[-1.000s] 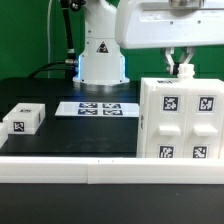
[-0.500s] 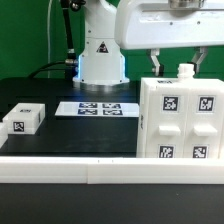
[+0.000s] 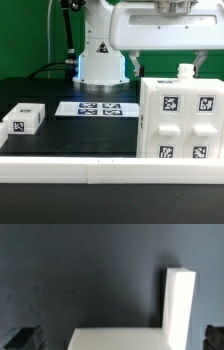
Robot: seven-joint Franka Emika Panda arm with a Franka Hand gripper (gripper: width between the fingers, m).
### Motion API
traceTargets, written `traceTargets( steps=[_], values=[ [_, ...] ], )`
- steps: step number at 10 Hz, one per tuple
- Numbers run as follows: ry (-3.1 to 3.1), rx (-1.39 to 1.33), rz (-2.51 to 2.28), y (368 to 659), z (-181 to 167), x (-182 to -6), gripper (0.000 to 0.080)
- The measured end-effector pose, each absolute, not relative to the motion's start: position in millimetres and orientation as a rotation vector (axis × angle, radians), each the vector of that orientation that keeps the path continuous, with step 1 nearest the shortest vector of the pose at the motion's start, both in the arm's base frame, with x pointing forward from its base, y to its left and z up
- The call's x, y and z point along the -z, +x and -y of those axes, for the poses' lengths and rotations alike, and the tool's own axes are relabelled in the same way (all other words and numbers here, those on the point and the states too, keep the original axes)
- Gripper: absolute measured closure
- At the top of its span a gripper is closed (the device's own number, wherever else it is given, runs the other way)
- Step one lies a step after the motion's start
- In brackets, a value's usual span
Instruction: Assemble cabinet
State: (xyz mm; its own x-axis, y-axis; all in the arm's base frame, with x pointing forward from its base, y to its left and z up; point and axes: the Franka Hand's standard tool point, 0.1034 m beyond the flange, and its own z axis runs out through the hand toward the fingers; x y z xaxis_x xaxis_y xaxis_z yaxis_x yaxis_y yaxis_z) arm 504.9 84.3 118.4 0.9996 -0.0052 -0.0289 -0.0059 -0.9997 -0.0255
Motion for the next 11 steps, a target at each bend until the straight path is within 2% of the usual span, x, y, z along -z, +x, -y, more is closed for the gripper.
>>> traceTargets(
  steps=[2, 7, 9, 11],
  values=[
    [-3.115, -0.076, -0.056, 492.2, -77.7, -108.7, 0.0002],
    [-3.115, -0.073, -0.050, 493.4, -77.2, -109.3, 0.0002],
    [-3.119, -0.081, 0.011, 491.8, -54.5, -107.0, 0.0002],
    [-3.124, -0.095, 0.076, 477.5, -10.3, -97.2, 0.0002]
  ],
)
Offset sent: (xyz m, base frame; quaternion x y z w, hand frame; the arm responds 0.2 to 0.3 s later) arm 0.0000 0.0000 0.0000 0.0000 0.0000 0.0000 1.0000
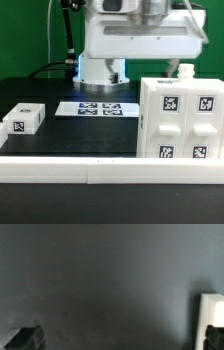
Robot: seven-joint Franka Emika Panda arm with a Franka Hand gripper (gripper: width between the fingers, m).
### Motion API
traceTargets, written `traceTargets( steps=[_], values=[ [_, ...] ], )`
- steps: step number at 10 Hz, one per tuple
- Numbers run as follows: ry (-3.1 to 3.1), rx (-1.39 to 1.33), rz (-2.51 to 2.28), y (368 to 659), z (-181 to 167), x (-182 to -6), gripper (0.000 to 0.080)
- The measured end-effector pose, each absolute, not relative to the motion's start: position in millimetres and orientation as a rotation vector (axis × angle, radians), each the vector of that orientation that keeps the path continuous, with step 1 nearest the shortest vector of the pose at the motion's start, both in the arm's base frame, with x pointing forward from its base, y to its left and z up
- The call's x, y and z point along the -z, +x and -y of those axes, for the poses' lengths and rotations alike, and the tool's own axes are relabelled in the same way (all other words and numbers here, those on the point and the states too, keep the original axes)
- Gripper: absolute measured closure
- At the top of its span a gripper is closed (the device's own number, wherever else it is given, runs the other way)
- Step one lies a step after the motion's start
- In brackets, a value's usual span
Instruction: Assemble cabinet
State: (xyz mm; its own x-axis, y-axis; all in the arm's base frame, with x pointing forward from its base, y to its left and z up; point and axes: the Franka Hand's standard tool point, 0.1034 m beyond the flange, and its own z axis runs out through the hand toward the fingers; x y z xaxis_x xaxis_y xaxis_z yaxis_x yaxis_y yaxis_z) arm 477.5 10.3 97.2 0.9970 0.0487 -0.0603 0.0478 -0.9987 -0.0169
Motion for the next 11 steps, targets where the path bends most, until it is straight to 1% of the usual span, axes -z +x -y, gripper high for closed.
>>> traceTargets(
  steps=[3, 5, 9, 11],
  values=[
    [-3.142, -0.080, 0.085, 460.7, 43.2, -81.8, 0.0002],
    [-3.152, -0.075, 0.114, 458.3, 84.7, -80.5, 0.0002],
    [-3.157, -0.078, 0.119, 454.5, 106.8, -80.3, 0.0002],
    [-3.153, -0.095, 0.176, 446.2, 130.8, -75.4, 0.0002]
  ],
)
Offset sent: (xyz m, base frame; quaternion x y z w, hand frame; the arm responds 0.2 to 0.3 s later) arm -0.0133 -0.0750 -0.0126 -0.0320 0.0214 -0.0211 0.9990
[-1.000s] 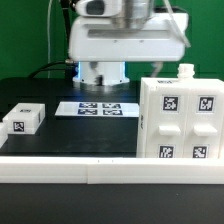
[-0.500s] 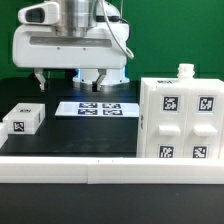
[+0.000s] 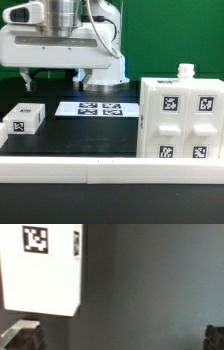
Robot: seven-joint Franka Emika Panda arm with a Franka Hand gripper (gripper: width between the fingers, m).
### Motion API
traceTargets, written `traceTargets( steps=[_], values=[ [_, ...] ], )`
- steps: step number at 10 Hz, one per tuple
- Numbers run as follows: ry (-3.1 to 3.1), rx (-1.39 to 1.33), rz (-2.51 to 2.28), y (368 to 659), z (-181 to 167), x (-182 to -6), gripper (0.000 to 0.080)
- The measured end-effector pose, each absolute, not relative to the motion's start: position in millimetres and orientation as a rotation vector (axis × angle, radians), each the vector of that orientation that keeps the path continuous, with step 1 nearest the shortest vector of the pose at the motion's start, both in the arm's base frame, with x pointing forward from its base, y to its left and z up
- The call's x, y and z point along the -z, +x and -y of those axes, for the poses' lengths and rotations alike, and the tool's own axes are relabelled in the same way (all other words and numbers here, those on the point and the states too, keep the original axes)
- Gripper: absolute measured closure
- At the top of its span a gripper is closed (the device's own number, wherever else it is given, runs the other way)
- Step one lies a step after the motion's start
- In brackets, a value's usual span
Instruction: Assemble cabinet
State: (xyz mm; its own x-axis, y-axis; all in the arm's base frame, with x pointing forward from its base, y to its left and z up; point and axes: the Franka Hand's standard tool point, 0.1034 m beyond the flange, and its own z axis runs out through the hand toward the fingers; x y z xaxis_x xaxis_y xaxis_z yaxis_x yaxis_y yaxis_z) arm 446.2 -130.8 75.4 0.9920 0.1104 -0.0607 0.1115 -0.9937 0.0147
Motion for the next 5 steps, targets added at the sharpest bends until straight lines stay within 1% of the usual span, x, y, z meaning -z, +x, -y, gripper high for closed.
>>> traceTargets(
  steps=[1, 2, 5],
  values=[
    [3.121, 0.105, -0.168, 438.5, 147.7, -69.4, 0.0002],
    [3.121, 0.117, -0.167, 433.1, 157.4, -65.0, 0.0002],
    [3.126, 0.142, -0.142, 422.2, 174.2, -55.3, 0.0002]
  ],
)
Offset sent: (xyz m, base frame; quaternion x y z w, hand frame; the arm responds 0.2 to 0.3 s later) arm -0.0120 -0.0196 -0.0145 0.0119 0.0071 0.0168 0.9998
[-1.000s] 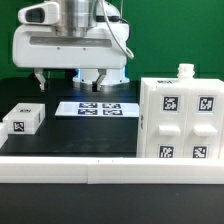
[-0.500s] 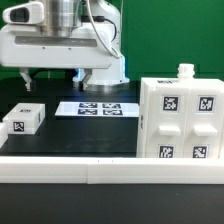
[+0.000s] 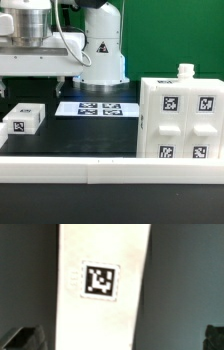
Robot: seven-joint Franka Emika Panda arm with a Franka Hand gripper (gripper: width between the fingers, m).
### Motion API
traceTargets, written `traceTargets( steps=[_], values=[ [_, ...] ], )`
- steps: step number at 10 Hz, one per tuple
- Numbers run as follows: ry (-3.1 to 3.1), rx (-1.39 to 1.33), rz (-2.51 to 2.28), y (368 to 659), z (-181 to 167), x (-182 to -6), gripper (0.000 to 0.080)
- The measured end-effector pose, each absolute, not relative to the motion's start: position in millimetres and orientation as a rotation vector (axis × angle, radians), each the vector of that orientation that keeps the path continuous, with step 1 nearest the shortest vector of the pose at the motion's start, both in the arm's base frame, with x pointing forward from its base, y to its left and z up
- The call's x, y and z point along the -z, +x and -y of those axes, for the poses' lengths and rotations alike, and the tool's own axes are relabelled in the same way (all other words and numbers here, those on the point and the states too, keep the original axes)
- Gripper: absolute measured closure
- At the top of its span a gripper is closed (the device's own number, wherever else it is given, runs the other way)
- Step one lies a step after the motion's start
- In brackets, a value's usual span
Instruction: Assemble cabinet
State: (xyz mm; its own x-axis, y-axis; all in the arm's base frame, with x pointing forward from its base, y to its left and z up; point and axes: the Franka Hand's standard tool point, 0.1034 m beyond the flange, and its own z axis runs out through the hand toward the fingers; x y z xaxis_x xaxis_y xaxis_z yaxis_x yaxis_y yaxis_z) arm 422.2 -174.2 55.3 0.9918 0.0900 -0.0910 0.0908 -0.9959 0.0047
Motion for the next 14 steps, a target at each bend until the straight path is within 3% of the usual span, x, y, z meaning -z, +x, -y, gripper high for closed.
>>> traceTargets(
  steps=[12, 14],
  values=[
    [3.101, 0.194, -0.162, 404.8, 180.7, -16.1, 0.0002],
    [3.101, 0.194, -0.163, 405.0, 180.4, -16.2, 0.0251]
  ],
)
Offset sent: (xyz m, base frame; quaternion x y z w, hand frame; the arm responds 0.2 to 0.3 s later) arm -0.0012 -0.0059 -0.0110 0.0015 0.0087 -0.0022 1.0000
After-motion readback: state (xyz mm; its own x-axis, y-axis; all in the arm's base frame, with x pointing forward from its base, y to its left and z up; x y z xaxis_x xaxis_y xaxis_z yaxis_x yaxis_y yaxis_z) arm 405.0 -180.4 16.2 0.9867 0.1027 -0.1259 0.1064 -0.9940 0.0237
